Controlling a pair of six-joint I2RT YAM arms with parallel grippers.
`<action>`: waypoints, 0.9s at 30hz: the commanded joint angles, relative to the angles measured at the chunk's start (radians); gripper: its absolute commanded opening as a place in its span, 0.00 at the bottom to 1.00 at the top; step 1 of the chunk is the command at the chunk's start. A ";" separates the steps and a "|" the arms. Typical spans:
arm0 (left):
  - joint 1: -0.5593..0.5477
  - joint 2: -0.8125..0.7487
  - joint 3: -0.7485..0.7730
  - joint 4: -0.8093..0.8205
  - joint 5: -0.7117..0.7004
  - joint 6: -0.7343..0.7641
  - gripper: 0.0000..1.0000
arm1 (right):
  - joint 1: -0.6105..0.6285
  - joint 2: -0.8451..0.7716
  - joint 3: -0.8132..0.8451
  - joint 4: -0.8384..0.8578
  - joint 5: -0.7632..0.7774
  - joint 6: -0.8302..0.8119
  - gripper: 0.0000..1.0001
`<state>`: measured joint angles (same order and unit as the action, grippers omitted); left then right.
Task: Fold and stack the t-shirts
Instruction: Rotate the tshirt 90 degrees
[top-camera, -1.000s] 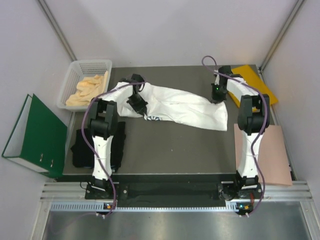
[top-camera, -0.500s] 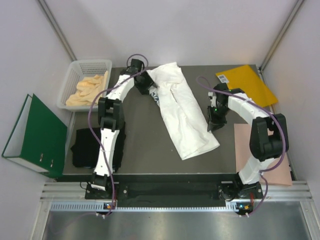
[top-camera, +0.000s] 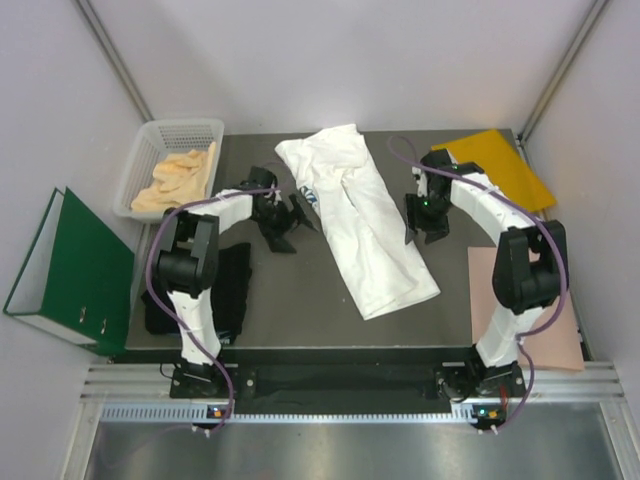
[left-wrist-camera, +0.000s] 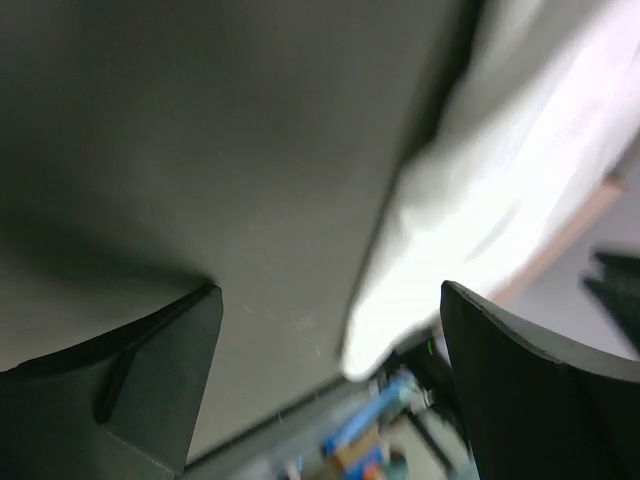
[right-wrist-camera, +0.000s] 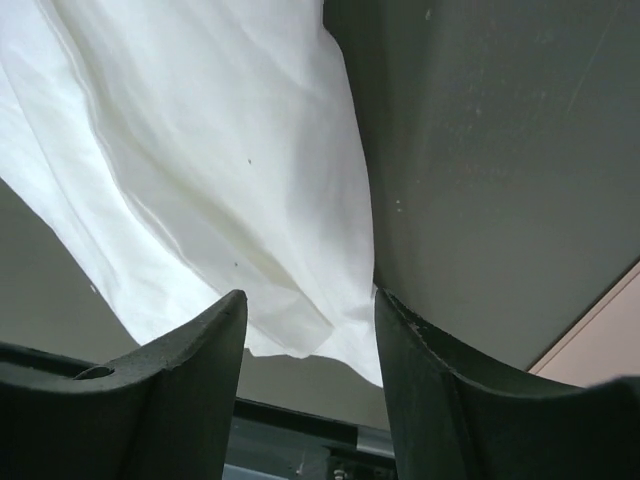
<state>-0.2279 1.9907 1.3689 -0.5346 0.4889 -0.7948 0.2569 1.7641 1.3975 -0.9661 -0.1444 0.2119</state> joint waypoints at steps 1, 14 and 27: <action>-0.134 -0.012 -0.100 0.058 0.178 -0.014 0.94 | -0.034 0.083 0.148 0.044 0.003 0.004 0.55; -0.459 0.178 -0.070 -0.085 0.278 -0.011 0.75 | -0.215 0.227 0.468 0.049 -0.090 0.044 0.55; -0.462 0.087 -0.152 -0.358 0.099 0.164 0.00 | -0.223 0.143 0.279 0.084 -0.146 0.044 0.56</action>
<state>-0.6876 2.1006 1.2972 -0.6334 0.7338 -0.6643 0.0303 1.9789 1.7126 -0.8890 -0.2668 0.2649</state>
